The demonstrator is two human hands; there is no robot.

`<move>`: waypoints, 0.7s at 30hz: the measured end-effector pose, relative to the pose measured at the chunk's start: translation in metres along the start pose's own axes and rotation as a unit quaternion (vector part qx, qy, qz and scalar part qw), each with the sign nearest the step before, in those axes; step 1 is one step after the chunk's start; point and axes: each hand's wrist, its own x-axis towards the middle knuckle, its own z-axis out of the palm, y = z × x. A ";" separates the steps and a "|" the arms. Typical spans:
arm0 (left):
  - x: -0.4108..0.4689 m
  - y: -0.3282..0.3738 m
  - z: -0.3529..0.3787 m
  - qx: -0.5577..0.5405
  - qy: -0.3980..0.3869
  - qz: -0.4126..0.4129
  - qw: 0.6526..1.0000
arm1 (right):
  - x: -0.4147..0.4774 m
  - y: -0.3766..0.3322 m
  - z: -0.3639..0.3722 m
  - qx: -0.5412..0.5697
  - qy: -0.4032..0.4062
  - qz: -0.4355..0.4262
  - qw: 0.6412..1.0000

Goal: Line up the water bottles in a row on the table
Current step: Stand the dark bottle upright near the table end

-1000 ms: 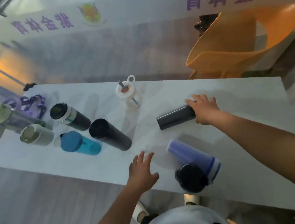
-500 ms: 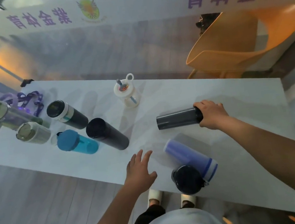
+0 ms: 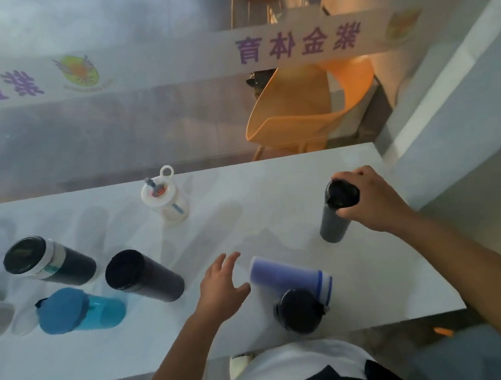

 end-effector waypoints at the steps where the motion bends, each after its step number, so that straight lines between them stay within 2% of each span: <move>1: 0.002 0.001 -0.001 0.008 -0.005 0.011 1.000 | -0.007 0.002 0.001 0.007 0.010 0.013 1.000; 5: 0.009 0.005 -0.004 0.028 -0.025 0.051 0.998 | -0.027 0.005 0.010 0.038 0.042 0.060 0.997; 11: 0.016 0.002 -0.004 0.047 -0.054 0.086 0.994 | -0.039 -0.004 0.028 0.022 0.070 0.095 0.993; 15: 0.021 0.004 -0.002 0.074 -0.073 0.118 0.988 | -0.045 -0.009 0.035 0.012 0.063 0.109 0.992; 21: 0.033 0.018 0.001 0.143 -0.095 0.188 0.967 | -0.065 -0.022 0.026 0.098 0.105 0.132 0.981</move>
